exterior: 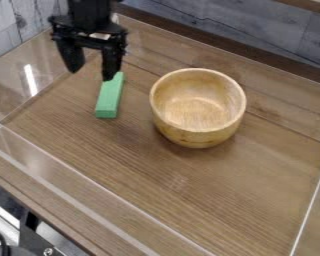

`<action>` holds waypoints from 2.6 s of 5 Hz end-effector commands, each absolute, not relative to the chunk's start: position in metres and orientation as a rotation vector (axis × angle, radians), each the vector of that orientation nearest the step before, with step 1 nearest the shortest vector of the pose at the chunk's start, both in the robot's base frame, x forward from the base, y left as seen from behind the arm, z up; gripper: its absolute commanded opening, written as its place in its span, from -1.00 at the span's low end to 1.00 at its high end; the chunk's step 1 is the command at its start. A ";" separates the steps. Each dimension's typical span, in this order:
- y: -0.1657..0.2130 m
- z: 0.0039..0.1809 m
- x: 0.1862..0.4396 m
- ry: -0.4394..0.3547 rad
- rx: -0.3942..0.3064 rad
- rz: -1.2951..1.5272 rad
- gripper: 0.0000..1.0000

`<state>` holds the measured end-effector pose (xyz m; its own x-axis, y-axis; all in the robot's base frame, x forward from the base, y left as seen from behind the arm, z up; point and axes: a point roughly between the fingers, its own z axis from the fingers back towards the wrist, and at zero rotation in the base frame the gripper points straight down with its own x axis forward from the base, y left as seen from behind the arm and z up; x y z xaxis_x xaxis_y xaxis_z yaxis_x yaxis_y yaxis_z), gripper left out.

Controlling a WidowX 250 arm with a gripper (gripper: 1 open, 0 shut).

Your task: Put green stick into wooden bowl

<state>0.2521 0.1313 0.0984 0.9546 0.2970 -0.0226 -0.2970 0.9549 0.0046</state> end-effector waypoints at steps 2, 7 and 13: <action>0.137 0.090 0.267 -0.061 -0.004 0.441 1.00; 0.137 0.058 0.291 -0.095 0.018 0.477 1.00; 0.139 0.071 0.296 -0.107 0.028 0.473 1.00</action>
